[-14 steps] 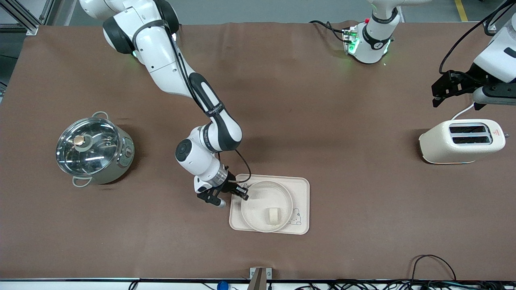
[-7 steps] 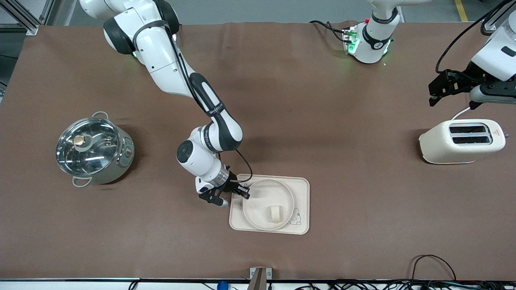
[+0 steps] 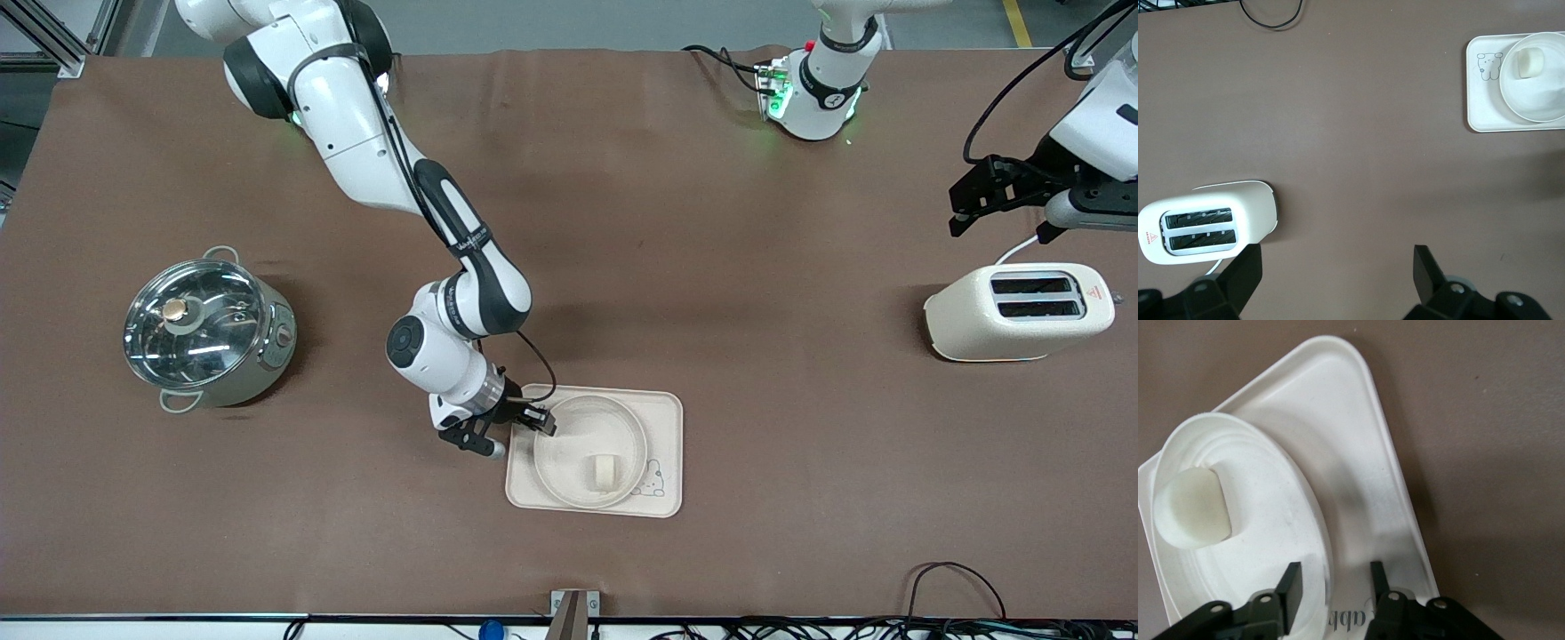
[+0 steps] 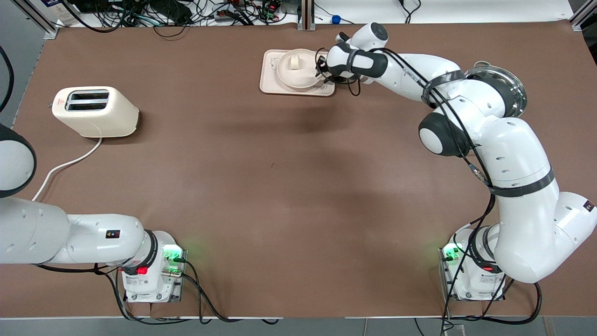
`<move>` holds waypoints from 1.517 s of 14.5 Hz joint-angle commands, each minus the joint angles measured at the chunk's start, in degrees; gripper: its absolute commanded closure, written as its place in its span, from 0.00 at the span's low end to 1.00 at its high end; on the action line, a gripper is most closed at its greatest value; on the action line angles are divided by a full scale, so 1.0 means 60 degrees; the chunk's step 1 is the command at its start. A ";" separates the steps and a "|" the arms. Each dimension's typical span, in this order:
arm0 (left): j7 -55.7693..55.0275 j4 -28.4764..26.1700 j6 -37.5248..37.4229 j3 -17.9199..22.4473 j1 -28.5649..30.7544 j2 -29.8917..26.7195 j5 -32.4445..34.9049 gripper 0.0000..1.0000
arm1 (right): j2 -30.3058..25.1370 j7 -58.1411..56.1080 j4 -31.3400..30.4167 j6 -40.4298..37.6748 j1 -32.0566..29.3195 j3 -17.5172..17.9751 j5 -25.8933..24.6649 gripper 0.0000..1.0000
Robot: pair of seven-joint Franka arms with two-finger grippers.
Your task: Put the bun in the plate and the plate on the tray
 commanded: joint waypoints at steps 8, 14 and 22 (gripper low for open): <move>0.0163 0.0177 -0.0051 0.0009 0.0031 0.0090 -0.0021 0.00 | -0.1816 0.0391 -0.0486 -0.3047 -0.0259 -0.1415 -0.0619 0.00; 0.0104 0.0294 -0.0051 0.0023 0.0045 0.0105 -0.0021 0.00 | -0.4025 -0.1274 -0.0529 -0.7338 -0.0477 -0.3468 -0.2831 0.00; 0.0119 0.0309 -0.0051 0.0038 0.0104 0.0105 -0.0035 0.00 | -0.7571 -0.3037 -0.1159 -1.0876 -0.1382 -0.4077 -0.6155 0.00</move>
